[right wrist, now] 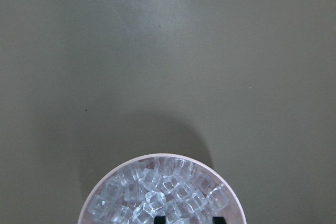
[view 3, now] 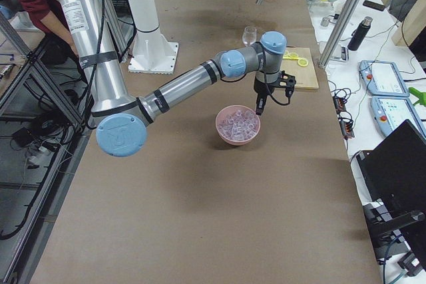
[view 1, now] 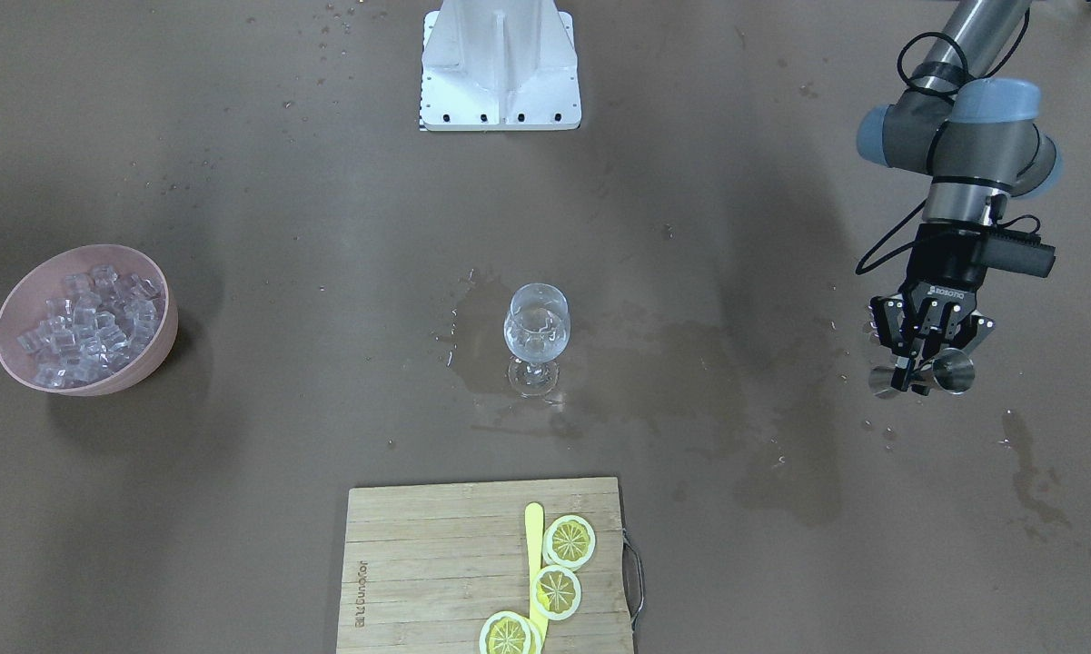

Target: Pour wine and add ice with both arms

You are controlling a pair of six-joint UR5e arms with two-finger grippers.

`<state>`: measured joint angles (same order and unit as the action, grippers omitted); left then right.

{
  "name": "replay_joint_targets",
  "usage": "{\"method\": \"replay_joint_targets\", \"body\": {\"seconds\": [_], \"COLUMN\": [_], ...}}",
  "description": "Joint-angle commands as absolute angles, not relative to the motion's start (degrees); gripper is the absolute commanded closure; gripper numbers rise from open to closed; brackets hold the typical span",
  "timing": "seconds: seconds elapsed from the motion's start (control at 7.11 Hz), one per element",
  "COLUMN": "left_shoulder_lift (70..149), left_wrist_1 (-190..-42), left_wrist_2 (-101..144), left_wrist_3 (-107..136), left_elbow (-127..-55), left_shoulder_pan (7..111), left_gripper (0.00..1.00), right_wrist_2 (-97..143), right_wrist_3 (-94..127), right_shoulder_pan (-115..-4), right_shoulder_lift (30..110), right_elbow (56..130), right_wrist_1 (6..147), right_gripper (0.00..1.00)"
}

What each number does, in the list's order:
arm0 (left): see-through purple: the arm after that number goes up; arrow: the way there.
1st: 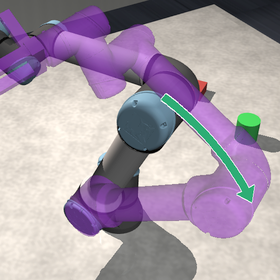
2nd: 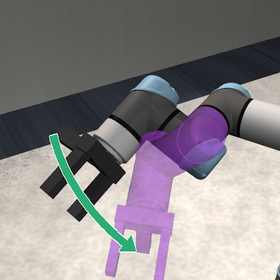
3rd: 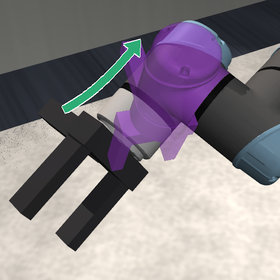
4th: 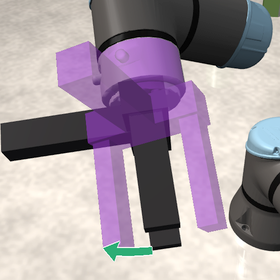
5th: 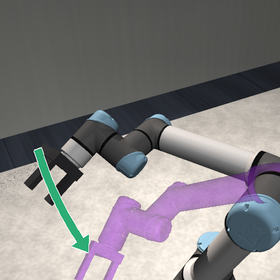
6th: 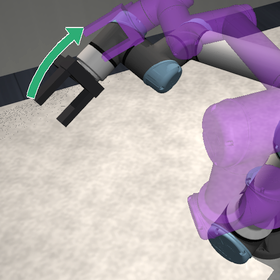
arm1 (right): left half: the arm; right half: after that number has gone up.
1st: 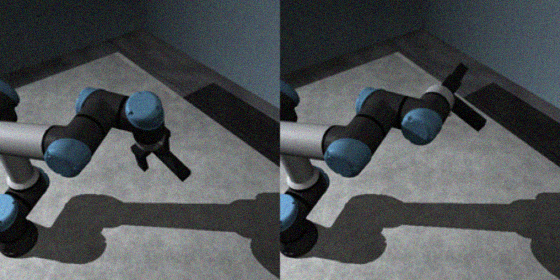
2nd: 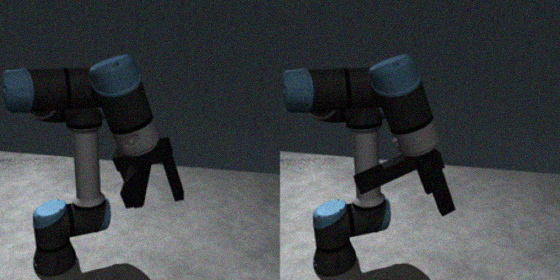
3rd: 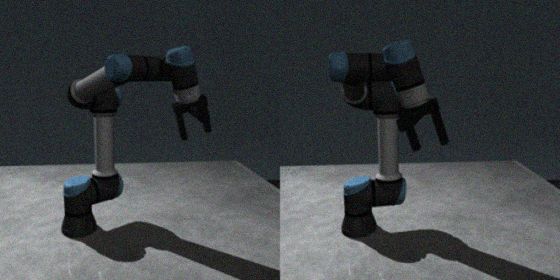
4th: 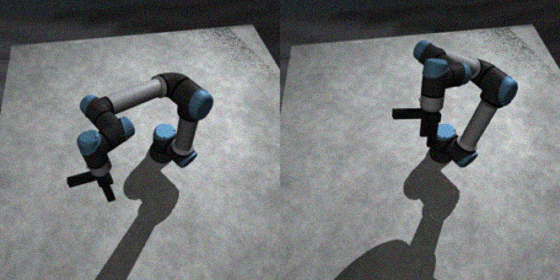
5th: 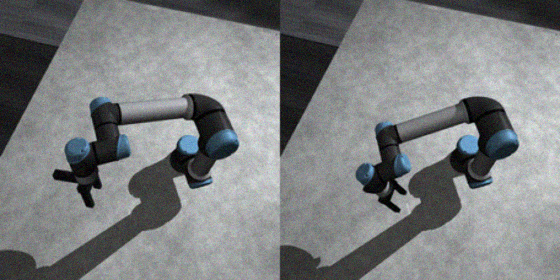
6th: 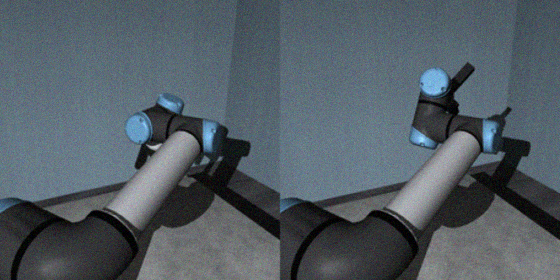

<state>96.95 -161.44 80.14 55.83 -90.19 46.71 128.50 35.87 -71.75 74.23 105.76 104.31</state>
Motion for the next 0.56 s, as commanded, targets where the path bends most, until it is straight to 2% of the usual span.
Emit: {"method": "replay_joint_targets", "body": {"seconds": [0.0, 0.42], "left_shoulder_lift": [102.46, 108.96], "left_wrist_1": [-160.14, -159.44], "left_wrist_2": [79.46, 73.67], "left_wrist_3": [63.43, 61.54], "left_elbow": [-92.20, -92.11], "left_shoulder_pan": [43.97, 35.62], "left_gripper": [1.00, 1.00], "right_wrist_2": [128.58, 129.02], "right_wrist_3": [34.10, 34.10], "right_shoulder_pan": [-72.86, -73.91], "right_shoulder_lift": [73.30, 73.39], "right_elbow": [106.61, 106.96], "right_wrist_1": [107.13, 107.14], "right_gripper": [0.77, 0.77]}}
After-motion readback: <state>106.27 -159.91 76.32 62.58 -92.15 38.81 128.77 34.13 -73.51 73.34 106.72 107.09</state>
